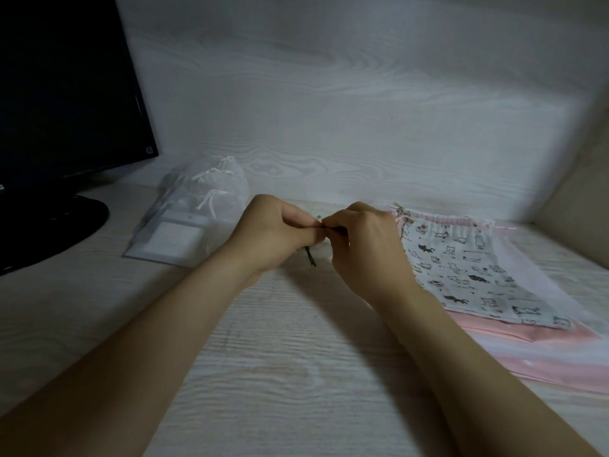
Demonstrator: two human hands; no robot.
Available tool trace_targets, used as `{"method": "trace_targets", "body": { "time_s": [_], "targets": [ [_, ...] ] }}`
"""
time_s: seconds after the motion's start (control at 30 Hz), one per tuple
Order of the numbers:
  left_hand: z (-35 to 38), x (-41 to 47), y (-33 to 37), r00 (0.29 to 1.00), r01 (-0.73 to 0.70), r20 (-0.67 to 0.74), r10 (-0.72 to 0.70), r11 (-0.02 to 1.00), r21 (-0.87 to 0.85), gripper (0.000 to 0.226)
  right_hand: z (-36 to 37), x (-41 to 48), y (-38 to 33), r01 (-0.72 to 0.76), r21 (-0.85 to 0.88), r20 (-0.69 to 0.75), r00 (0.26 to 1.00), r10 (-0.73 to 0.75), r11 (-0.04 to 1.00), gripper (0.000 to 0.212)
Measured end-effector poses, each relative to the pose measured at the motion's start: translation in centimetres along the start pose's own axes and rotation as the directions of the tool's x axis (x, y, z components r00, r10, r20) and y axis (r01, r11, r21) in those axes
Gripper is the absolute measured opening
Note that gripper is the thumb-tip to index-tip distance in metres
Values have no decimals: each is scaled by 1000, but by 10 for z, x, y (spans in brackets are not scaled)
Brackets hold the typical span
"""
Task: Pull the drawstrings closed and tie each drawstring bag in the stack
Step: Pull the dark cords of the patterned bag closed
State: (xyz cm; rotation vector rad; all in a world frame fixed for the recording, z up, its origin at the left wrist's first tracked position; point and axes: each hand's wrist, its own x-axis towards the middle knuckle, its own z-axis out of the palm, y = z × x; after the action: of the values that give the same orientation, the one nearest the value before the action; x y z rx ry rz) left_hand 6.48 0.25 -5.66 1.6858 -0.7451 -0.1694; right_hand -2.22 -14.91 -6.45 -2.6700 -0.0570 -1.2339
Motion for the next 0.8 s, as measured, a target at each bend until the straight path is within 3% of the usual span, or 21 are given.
{"method": "trace_targets", "body": {
  "time_s": [0.07, 0.17, 0.27, 0.37, 0.57, 0.8],
  "targets": [
    [0, 2, -1, 994, -73, -67, 81, 991, 111, 17, -1, -1, -3, -36, 40, 11, 999, 35, 999, 18],
    [2, 0, -2, 964, -213, -106, 246, 944, 254, 17, -6, 0, -3, -273, 232, 100, 961, 256, 934, 14],
    [1, 0, -3, 934, -308, -63, 352, 881, 358, 17, -10, 2, 0, -495, 489, 259, 869, 422, 718, 12],
    [-1, 1, -5, 928, -325, -48, 368, 868, 376, 20, -10, 2, -4, -616, 638, 420, 781, 462, 462, 13],
    [-6, 1, -3, 921, -349, -35, 388, 863, 366, 22, -9, 3, -5, -685, 702, 553, 698, 455, 197, 22],
    [-1, 0, -3, 925, -342, -23, 380, 855, 391, 20, -6, 3, -1, -679, 730, 587, 679, 441, 75, 27]
  ]
}}
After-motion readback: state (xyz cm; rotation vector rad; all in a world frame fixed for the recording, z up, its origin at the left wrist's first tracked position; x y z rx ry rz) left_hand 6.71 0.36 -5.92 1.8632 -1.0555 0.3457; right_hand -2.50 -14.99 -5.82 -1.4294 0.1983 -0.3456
